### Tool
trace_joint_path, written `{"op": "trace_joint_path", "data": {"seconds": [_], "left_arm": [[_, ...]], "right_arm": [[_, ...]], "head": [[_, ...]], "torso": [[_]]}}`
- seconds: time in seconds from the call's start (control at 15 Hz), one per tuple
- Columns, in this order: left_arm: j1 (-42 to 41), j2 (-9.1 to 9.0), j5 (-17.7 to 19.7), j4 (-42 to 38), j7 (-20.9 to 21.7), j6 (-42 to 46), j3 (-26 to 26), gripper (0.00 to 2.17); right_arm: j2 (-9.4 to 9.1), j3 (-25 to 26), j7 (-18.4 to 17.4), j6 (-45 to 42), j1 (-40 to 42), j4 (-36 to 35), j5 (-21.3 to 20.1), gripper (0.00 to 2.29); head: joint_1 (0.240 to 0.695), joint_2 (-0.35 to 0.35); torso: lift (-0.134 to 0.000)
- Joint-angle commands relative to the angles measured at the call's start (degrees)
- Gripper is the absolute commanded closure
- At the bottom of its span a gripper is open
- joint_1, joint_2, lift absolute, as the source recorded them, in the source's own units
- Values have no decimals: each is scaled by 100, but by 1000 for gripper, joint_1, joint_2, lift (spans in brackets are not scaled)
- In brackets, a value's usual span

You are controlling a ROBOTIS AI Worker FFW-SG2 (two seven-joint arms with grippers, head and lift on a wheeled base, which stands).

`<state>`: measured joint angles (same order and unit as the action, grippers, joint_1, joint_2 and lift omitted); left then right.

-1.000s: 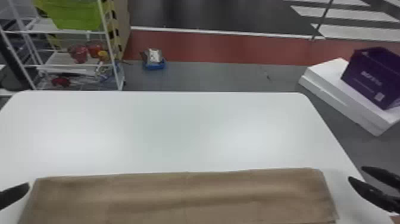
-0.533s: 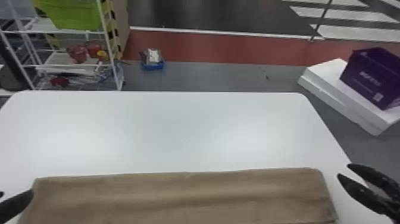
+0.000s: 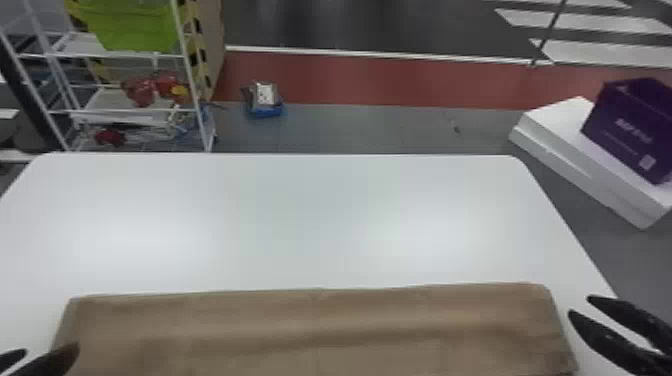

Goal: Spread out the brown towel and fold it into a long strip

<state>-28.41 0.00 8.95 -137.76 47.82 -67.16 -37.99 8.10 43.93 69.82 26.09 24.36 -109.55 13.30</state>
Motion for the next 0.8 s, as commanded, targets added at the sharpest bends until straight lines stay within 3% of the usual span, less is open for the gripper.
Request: {"op": "trace_joint_path", "data": {"seconds": [0.0, 0.4, 0.53, 0.73], "left_arm": [[-24, -15, -157, 4, -106, 5, 160, 90], [-42, -15, -262, 276, -414, 128, 520, 90], [46, -15, -464, 346, -554, 269, 617, 87], [239, -15, -658, 496, -642, 251, 617, 90]], "right_arm": [[-45, 45, -12, 112, 7, -102, -266, 404], [-133, 362, -214, 498, -204, -49, -653, 400], [25, 423, -161, 920, -379, 109, -741, 400], [122, 467, -135, 1202, -678, 259, -1005, 400]], "head": [[695, -108], [695, -160], [695, -183], [695, -210]], "torso": [[-123], [-123], [-123], [-123]]}}
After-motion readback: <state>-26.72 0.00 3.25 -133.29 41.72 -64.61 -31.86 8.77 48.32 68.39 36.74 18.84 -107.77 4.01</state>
